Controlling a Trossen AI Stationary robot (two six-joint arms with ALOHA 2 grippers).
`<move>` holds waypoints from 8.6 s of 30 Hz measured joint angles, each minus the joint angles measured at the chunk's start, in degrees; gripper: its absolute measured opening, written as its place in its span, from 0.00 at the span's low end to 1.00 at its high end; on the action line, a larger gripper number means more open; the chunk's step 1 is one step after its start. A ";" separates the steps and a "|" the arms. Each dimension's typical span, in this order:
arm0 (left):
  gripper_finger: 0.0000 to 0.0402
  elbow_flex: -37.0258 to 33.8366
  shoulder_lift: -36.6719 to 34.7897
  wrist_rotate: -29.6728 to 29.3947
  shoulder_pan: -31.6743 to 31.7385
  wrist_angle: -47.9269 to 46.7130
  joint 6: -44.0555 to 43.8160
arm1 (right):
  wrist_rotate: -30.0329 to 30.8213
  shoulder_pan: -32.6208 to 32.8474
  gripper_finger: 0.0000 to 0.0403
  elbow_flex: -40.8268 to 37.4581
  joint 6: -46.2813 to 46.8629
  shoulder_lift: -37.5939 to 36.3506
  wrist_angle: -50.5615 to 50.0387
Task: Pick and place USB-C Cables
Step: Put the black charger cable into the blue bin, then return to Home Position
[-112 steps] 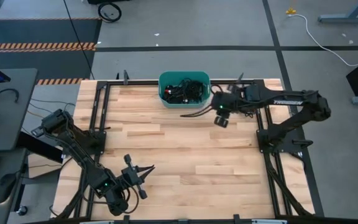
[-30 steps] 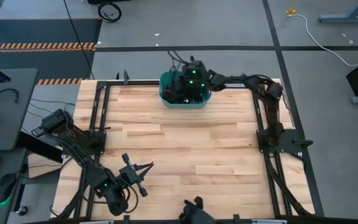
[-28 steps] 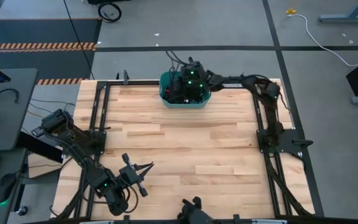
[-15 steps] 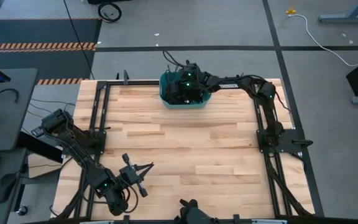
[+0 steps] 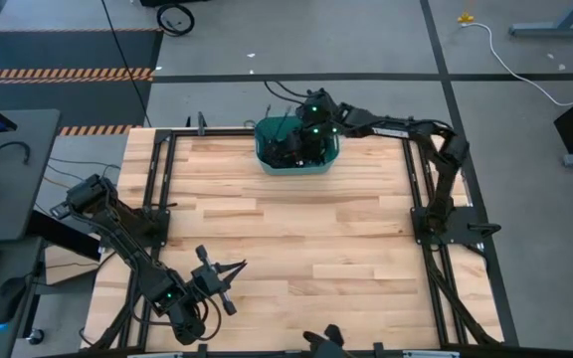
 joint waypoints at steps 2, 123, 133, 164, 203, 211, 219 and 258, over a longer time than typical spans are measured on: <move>0.03 -0.01 0.00 0.00 0.00 0.02 0.00 | 2.43 0.32 0.26 0.00 -1.97 -1.29 -2.79; 0.05 -0.02 0.00 1.92 3.13 1.03 0.61 | 21.29 8.35 0.37 4.50 -57.43 3.18 -7.40; 0.03 -0.02 0.00 2.12 3.21 1.21 0.50 | 12.47 2.95 0.06 4.63 -33.20 8.64 8.96; 0.03 -0.02 0.00 2.14 -1.18 0.94 0.00 | 23.54 29.58 0.01 -33.21 -26.31 -33.62 6.85; 0.00 -9.61 -11.35 74.99 58.07 35.34 32.16 | 6.42 29.47 0.00 -77.15 -20.00 -97.29 25.43; 0.00 -36.85 -39.55 78.80 66.28 49.04 28.19 | 3.34 27.03 0.00 -77.11 -18.01 -98.30 24.51; 0.00 -50.37 -67.55 78.61 64.38 46.88 30.18 | 3.33 27.17 0.00 -77.11 -15.32 -98.38 22.19; 0.02 -54.35 -89.41 73.44 55.91 19.92 34.40 | 18.89 36.13 0.00 -79.84 -23.12 -105.38 14.85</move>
